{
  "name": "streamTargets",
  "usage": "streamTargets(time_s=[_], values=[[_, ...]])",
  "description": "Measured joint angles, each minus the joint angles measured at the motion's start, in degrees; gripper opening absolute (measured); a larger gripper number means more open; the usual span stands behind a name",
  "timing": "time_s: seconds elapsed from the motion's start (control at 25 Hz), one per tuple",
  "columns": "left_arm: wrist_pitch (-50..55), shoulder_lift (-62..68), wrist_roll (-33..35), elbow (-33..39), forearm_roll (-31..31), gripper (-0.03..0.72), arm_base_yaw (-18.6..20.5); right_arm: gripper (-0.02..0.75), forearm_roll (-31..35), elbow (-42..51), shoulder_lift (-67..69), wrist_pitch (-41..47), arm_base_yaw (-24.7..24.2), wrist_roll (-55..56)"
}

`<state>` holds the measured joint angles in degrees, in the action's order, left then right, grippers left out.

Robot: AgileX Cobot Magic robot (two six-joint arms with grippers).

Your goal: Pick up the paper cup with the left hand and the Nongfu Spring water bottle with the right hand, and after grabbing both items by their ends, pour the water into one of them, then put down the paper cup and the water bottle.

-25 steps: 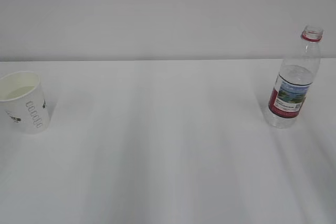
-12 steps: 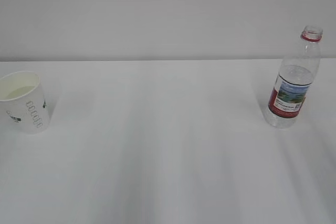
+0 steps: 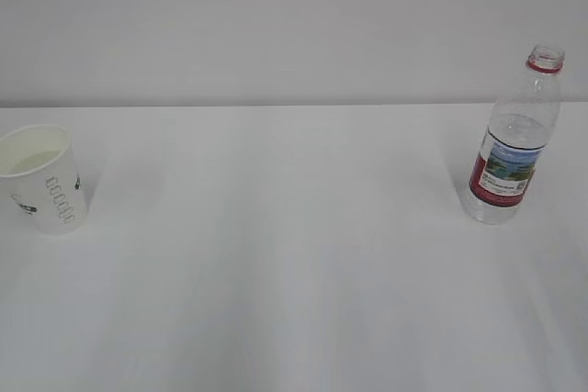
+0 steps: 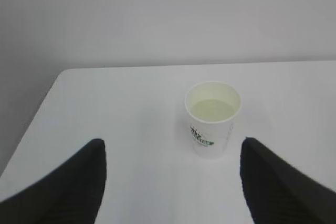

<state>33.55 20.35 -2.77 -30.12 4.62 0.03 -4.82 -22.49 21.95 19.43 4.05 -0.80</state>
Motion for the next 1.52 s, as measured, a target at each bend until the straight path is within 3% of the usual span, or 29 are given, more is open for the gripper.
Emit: streamTargets(time_s=[0.48, 1.08, 1.52], values=[[14.9, -4.9, 8.2, -5.5, -7.9, 0.58, 0.0, 0.59, 0.0, -8.4, -4.5, 18.8, 0.0, 0.0], [25.4, -12.6, 8.6, -5.7, -9.9, 0.58, 0.0, 0.59, 0.8, -9.3, -15.7, 42.9, 0.1, 0.0], [29.3, -19.0, 8.6, -0.4, -9.9, 0.559, 0.0, 0.59, 0.9, -9.3, -21.1, 51.8, 0.1, -0.1]])
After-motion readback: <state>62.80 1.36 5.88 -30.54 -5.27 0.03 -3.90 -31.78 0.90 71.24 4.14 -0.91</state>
